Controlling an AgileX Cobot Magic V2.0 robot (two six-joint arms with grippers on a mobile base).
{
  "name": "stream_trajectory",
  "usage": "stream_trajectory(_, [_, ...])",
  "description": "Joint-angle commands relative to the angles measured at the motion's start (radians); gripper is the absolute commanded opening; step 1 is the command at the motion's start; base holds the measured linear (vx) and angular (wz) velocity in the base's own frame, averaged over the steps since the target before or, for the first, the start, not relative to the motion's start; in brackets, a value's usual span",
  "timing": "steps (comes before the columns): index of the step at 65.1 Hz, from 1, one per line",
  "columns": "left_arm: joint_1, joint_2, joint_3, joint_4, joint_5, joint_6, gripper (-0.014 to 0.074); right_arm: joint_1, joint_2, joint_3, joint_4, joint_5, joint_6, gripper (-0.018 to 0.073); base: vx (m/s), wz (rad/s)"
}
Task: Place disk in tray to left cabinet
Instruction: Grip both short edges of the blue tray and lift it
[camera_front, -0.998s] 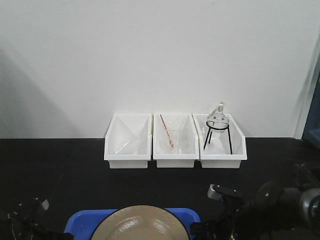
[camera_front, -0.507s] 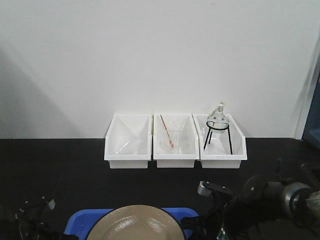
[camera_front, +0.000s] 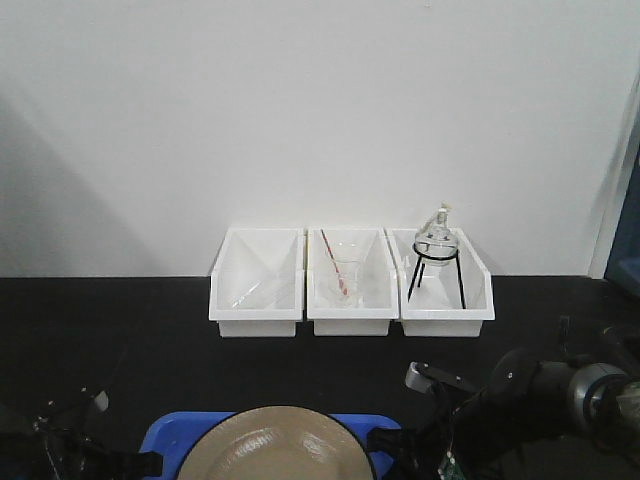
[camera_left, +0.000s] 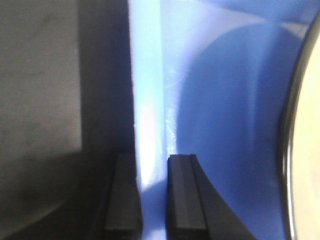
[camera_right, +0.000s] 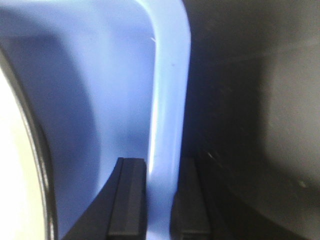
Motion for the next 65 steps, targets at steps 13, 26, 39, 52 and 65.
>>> stream_trajectory(13, [-0.039, -0.036, -0.005, -0.217, 0.248, -0.075, -0.0001, 0.024, -0.125, -0.003, 0.041, 0.153, 0.069, -0.0008, 0.00, 0.00])
stream_trajectory(26, [-0.039, -0.070, -0.007, -0.223, 0.322, -0.158, -0.0001, 0.024, -0.179, -0.003, 0.045, 0.160, 0.119, -0.0008, 0.00, 0.00])
stream_trajectory(39, [-0.039, -0.133, -0.007, -0.222, 0.323, -0.240, -0.0001, 0.024, -0.214, -0.004, 0.060, 0.173, 0.139, -0.0008, 0.00, 0.00])
stream_trajectory(52, [-0.038, -0.172, -0.011, -0.220, 0.336, -0.300, -0.0001, 0.023, -0.215, -0.069, 0.059, 0.229, 0.176, -0.0008, 0.00, 0.00])
stream_trajectory(65, [-0.030, -0.220, -0.055, -0.214, 0.370, -0.354, -0.0001, 0.007, -0.215, -0.173, 0.059, 0.302, 0.210, -0.0008, 0.00, 0.00])
